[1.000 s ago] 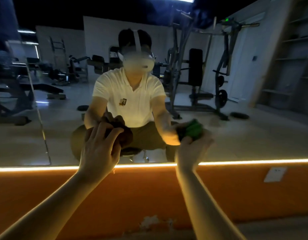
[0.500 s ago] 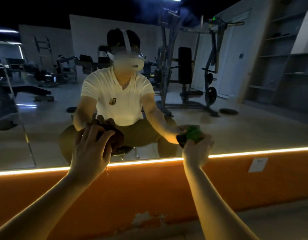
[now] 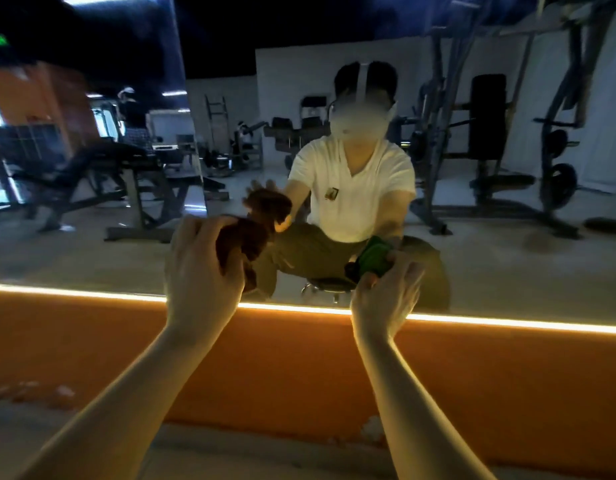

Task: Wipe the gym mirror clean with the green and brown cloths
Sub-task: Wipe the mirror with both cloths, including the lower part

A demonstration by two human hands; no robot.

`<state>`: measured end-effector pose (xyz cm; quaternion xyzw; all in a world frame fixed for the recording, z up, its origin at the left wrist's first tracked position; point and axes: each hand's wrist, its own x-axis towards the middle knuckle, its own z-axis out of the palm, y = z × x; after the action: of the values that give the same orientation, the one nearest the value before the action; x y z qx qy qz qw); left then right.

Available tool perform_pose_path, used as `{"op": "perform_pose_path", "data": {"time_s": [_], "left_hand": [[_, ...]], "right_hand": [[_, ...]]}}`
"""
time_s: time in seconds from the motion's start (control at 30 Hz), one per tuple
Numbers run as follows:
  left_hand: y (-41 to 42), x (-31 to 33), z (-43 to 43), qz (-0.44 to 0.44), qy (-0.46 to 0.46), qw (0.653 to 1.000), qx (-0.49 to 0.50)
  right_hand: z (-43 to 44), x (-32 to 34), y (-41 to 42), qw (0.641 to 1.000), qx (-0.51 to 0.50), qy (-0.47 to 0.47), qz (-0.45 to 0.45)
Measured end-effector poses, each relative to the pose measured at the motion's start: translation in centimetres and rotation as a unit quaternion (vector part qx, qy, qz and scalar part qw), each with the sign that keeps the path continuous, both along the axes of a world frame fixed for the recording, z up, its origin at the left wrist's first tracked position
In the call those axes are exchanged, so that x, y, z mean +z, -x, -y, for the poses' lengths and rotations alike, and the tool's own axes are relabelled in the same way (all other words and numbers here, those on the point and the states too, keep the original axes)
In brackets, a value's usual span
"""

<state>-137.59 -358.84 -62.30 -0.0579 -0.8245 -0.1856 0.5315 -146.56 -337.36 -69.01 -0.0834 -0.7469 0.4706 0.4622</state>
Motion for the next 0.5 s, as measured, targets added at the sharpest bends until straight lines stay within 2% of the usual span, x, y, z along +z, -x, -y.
{"op": "perform_pose_path", "data": {"time_s": [0.07, 0.1, 0.17, 0.2, 0.23, 0.3, 0.37, 0.43, 0.5], "left_hand": [[0.1, -1.6, 2.1, 0.023, -0.007, 1.0, 0.004], [0.1, -2.4, 3.4, 0.043, 0.007, 0.999, 0.017], [0.6, -3.2, 5.3, 0.065, -0.015, 0.998, 0.016], [0.8, -3.3, 6.2, 0.061, -0.038, 0.997, 0.016], [1.1, -3.2, 7.0, 0.057, -0.076, 0.995, 0.014], [2.1, -2.9, 8.3, 0.049, -0.153, 0.987, 0.01], [3.1, -2.6, 8.9, 0.032, -0.196, 0.98, 0.011], [3.7, -2.1, 9.2, 0.021, -0.207, 0.978, 0.002], [4.1, -2.1, 9.5, 0.022, -0.197, 0.98, -0.007]], "right_hand": [[3.4, -1.4, -0.2, 0.995, 0.035, -0.095, -0.005], [5.0, -2.4, -0.7, 0.983, 0.084, -0.161, -0.004], [6.6, -4.7, -1.7, 0.926, 0.154, -0.344, -0.021], [6.6, -5.4, -1.9, 0.894, 0.155, -0.419, -0.028], [6.0, -5.4, -1.7, 0.881, 0.153, -0.447, -0.029], [4.4, -3.4, -0.9, 0.897, 0.108, -0.423, -0.068], [2.1, 0.6, -0.3, 0.932, 0.019, -0.345, -0.106], [-0.4, 4.8, 0.5, 0.963, -0.042, -0.246, -0.1], [-1.7, 6.4, 1.2, 0.975, -0.063, -0.179, -0.115]]}}
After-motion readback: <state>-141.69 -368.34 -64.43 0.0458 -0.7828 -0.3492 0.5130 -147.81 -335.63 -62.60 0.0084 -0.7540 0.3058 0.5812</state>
